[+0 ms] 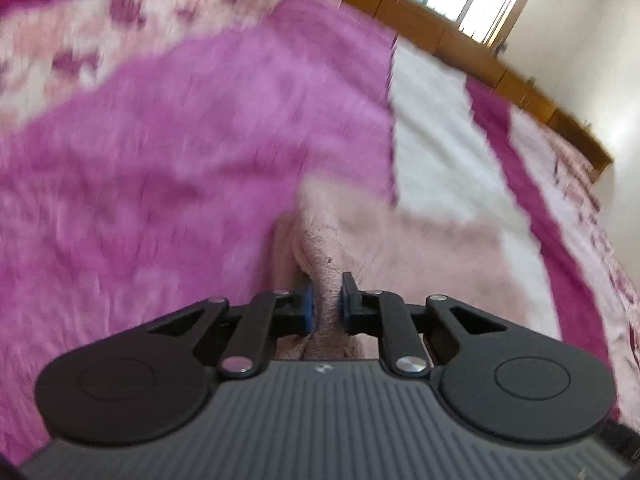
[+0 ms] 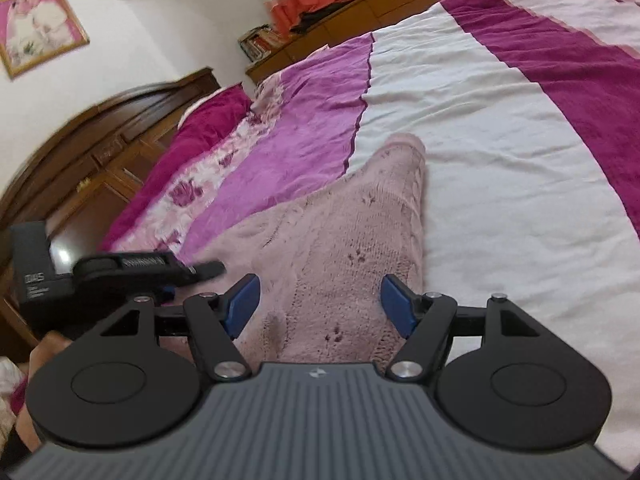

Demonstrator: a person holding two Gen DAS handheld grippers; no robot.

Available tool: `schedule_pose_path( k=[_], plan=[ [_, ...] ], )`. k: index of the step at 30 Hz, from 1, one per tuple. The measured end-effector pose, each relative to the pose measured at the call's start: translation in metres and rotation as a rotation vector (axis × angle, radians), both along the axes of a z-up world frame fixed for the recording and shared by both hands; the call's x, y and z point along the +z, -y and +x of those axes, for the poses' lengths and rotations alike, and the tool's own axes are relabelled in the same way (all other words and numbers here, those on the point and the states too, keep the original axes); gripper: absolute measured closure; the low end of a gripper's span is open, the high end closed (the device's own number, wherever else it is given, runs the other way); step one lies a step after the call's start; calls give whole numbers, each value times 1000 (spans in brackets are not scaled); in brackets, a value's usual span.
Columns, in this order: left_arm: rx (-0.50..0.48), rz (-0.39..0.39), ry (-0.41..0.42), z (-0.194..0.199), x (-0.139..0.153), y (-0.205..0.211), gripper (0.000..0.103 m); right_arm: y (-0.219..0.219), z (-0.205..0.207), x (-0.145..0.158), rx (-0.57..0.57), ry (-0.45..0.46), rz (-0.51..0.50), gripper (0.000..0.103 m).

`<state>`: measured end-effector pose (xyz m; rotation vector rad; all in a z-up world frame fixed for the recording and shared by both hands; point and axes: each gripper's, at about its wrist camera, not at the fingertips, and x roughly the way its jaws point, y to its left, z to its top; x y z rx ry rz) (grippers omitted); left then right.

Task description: Fold small clothes

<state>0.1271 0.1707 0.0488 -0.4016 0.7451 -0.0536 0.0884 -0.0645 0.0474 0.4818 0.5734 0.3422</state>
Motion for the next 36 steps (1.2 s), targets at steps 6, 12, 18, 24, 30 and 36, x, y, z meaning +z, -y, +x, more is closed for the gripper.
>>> schedule_pose_path(
  k=[6, 12, 18, 24, 30, 36],
  plan=[
    [30, -38, -5, -4, -6, -6, 74, -6, -2, 0, 17, 19, -71, 29],
    [32, -1, -11, -13, -1, -8, 36, 17, 10, -4, -34, -59, 62, 22],
    [57, -140, -76, -12, -14, -24, 34, 40, 32, -17, -50, -151, 227, 17],
    [33, -265, -103, -10, -26, -23, 34, 43, 63, -32, -13, -229, 302, 16],
    [-16, -366, -115, -8, -39, -14, 41, 26, 86, -41, 54, -260, 237, 16],
    [-34, -439, -97, -14, -28, -19, 65, 30, 95, -23, 67, -287, 261, 48]
  ],
)
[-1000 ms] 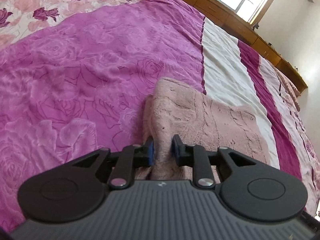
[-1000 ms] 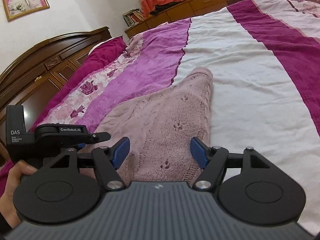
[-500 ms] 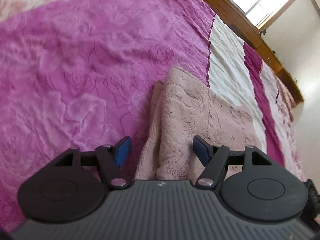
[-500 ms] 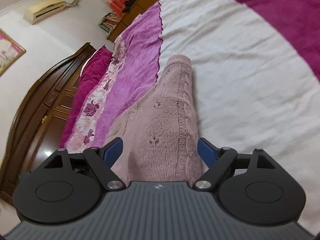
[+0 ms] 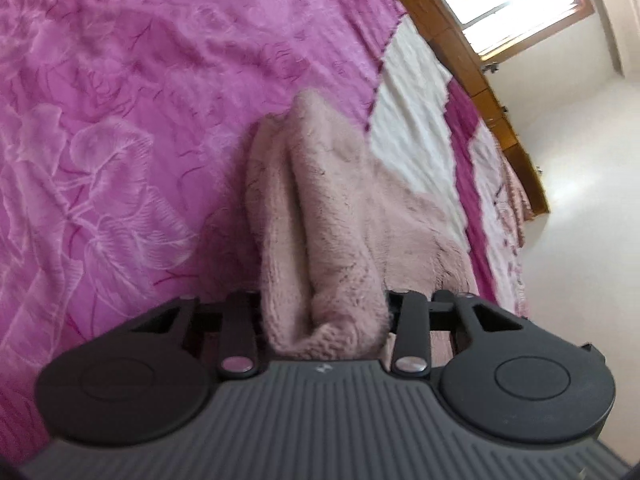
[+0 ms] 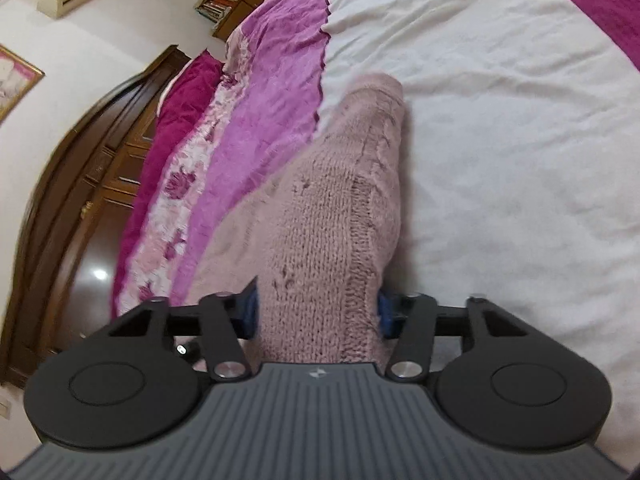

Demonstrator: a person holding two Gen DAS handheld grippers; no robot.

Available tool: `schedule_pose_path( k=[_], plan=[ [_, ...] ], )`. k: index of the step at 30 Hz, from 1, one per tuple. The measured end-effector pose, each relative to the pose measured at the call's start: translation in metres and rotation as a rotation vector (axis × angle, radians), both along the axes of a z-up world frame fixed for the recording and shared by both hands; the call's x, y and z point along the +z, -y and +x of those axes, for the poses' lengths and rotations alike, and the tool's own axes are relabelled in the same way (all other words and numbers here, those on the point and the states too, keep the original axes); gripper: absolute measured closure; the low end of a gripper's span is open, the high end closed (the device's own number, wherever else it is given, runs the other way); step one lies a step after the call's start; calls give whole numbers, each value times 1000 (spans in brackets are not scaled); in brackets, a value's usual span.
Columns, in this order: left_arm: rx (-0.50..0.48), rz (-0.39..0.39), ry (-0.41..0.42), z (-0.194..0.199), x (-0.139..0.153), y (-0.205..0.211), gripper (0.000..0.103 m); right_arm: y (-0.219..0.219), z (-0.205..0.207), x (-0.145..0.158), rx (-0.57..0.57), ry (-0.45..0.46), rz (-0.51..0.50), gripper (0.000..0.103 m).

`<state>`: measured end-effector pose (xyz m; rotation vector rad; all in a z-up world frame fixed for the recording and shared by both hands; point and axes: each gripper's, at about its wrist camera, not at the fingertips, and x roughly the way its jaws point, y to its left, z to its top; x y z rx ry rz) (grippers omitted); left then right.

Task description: Fold small clothes

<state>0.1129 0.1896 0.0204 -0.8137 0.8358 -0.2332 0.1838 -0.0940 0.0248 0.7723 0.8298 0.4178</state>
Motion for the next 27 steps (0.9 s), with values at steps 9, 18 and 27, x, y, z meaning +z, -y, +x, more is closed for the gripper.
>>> schedule_pose_path(
  k=[9, 18, 27],
  plan=[
    [-90, -59, 11, -27, 31, 42, 66, 36, -43, 69, 0, 59, -18, 50],
    [-250, -37, 11, -67, 36, 112, 66, 109, -137, 84, -66, 64, -58, 50],
    [-299, 197, -26, -77, 4, 143, 53, 138, -172, 11, -112, -43, -155, 45]
  ],
)
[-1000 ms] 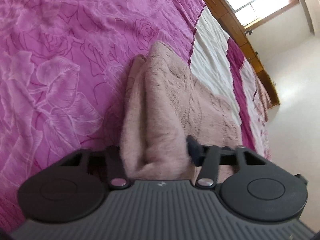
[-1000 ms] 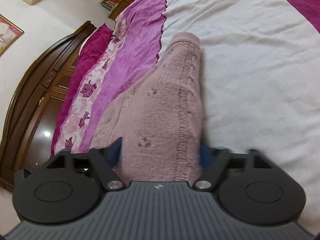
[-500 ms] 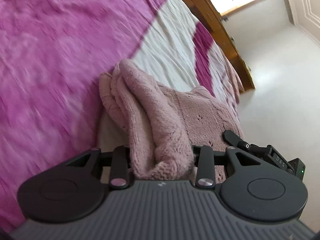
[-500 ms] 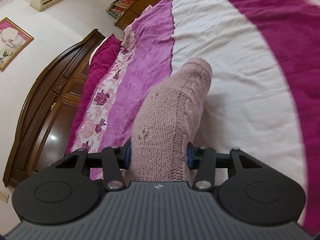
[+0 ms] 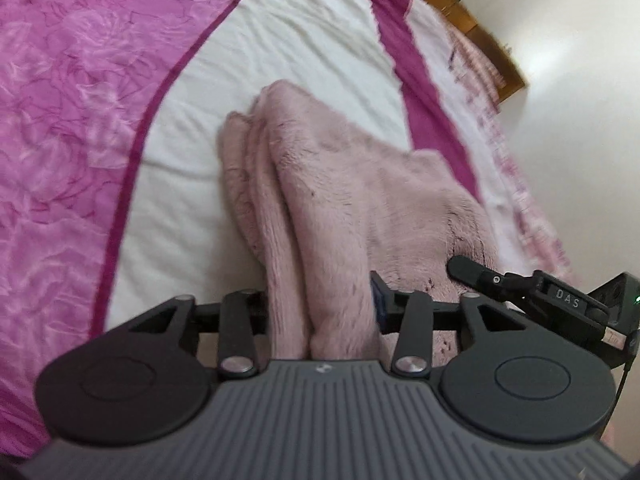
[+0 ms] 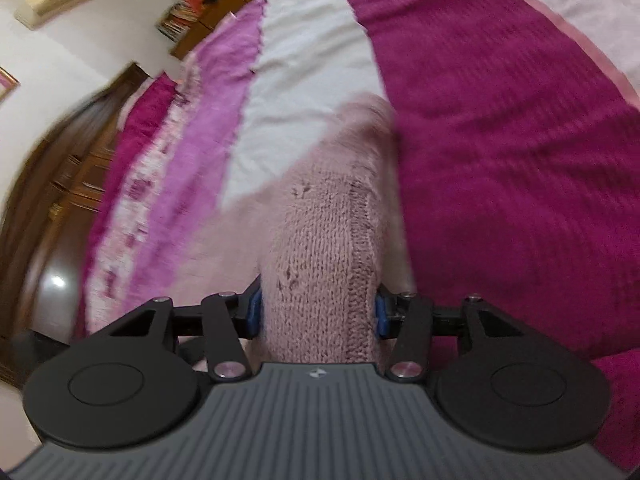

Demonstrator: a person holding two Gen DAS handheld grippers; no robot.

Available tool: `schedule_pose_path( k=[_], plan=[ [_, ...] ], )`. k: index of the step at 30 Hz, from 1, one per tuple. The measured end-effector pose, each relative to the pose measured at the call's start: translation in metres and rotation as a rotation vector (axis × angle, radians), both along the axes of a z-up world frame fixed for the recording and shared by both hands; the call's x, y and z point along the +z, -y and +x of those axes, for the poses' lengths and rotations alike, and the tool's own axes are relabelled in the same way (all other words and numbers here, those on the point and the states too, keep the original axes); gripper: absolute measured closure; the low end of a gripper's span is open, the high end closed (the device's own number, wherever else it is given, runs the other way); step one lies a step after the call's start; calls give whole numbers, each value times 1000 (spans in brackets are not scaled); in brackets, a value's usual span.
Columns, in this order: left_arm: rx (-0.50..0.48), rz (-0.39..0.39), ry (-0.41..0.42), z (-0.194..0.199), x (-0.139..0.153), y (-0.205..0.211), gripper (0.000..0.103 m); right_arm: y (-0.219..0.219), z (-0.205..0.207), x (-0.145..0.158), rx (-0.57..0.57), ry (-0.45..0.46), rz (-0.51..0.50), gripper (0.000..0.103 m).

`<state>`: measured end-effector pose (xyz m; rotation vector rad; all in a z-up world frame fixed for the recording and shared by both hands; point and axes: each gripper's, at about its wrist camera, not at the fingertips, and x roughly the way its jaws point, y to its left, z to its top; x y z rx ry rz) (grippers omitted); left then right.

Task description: Fold small clothes

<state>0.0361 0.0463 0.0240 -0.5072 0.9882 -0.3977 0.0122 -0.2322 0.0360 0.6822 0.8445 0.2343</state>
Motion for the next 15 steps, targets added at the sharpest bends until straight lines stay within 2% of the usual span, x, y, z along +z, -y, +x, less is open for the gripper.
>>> schedule_pose_path(
  k=[2, 5, 7, 11, 15],
  plan=[
    [-2, 28, 16, 0, -3, -1, 50, -2, -5, -16, -2, 11, -33, 42],
    [-5, 75, 51, -5, 0, -1, 45, -2, -14, -20, -13, 40, -21, 39],
    [-4, 127, 75, -7, 3, 1, 40, -4, -18, -18, -16, 48, -27, 35],
    [10, 177, 95, -23, 11, -2, 38, -8, -28, -5, -18, 70, -72, 32],
    [46, 250, 114, -39, 19, -4, 29, -11, -46, 9, -20, 106, -126, 29]
  ],
)
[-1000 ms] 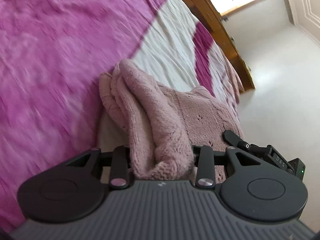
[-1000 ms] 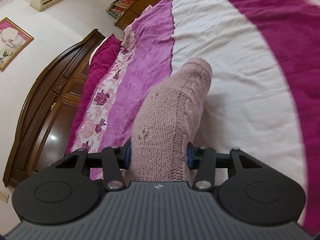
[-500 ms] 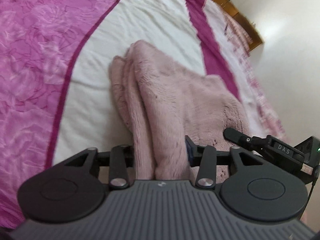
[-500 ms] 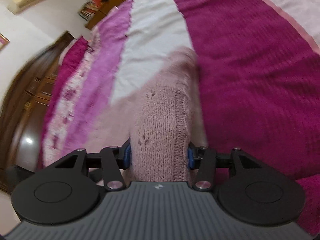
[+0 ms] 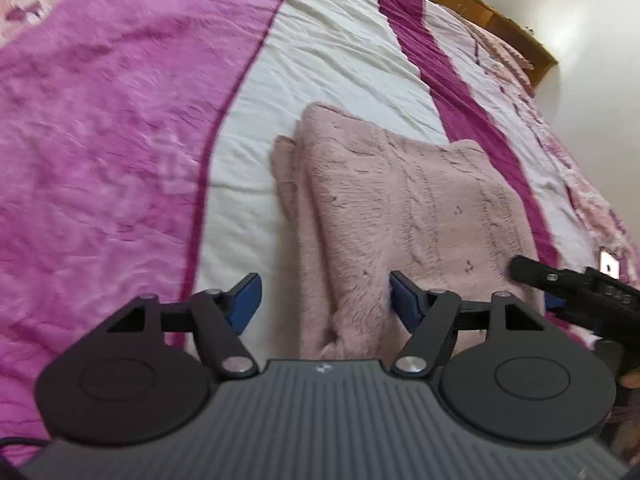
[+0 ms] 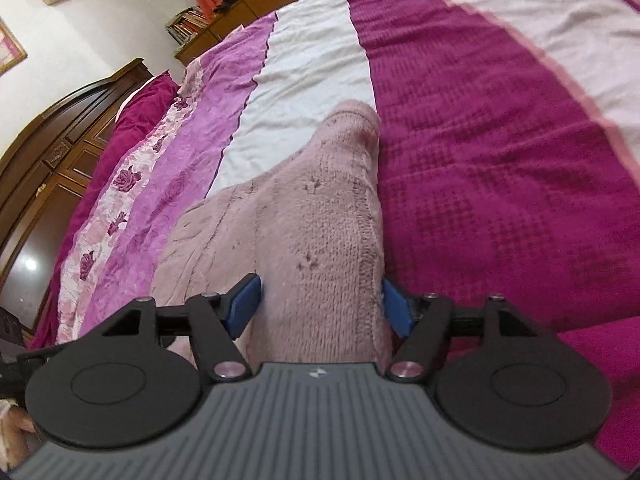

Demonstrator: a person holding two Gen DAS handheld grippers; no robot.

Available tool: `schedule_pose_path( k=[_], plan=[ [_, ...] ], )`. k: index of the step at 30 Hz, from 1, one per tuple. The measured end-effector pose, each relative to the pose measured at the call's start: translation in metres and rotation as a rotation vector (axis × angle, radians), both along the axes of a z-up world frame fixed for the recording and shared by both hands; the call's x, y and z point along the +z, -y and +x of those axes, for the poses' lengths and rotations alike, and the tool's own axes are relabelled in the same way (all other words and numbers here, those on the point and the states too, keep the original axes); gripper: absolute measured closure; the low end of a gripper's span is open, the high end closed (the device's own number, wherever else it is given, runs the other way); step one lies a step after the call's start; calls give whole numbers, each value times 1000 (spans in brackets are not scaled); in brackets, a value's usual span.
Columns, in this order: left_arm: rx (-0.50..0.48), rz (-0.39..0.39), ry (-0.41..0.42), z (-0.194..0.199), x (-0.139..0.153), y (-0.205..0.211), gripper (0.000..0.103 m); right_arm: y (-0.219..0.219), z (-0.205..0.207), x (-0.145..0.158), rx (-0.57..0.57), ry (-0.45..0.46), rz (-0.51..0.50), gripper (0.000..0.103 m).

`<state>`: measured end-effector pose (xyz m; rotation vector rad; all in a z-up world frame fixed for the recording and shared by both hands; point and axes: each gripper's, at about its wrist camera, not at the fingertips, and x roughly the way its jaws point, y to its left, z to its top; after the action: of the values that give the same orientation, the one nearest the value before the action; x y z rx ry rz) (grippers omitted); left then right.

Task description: Fold small clothes

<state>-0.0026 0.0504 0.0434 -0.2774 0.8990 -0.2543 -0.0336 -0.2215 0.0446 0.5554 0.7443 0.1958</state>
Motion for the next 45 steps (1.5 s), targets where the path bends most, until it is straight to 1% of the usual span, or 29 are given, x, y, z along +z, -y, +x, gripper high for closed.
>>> schedule_pose_path(
  k=[2, 3, 5, 7, 9, 13, 15, 17, 19, 20, 23, 25, 30, 32, 39, 45],
  plan=[
    [9, 36, 18, -8, 4, 1, 26, -1, -11, 6, 8, 21, -31, 27],
    [14, 56, 24, -12, 6, 2, 22, -3, -16, 8, 14, 33, -50, 25],
    [22, 93, 36, -20, 9, 4, 17, -6, -27, 13, 28, 53, -86, 23],
    [23, 124, 46, -28, 10, 6, 17, -9, -37, 15, 44, 67, -110, 20],
    [22, 139, 41, -35, 10, 9, 17, -12, -46, 16, 58, 70, -125, 19],
    [9, 164, 5, -47, 7, 17, 17, -21, -64, 10, 72, 63, -175, 19],
    [-2, 196, -13, -52, 3, 24, 17, -25, -71, 6, 70, 59, -205, 19],
    [1, 226, -11, -59, 0, 30, 17, -28, -77, 2, 62, 53, -228, 17],
    [15, 247, -14, -66, -6, 35, 17, -31, -82, -1, 52, 53, -252, 11],
    [18, 255, -24, -68, -9, 37, 17, -32, -84, -2, 48, 54, -265, 10],
    [31, 274, -68, -70, -18, 42, 17, -36, -85, -5, 47, 41, -304, 9],
    [44, 289, -87, -70, -22, 43, 17, -40, -83, -7, 46, 3, -327, 9],
    [67, 308, -82, -73, -23, 44, 17, -42, -81, -19, 39, -92, -311, 9],
    [75, 310, -85, -73, -23, 44, 17, -42, -80, -24, 35, -110, -313, 9],
    [80, 315, -108, -72, -26, 46, 17, -53, -79, -29, 53, -110, -367, 9],
    [72, 331, -99, -74, -27, 49, 17, -49, -77, -31, 43, -120, -352, 9]
  ],
)
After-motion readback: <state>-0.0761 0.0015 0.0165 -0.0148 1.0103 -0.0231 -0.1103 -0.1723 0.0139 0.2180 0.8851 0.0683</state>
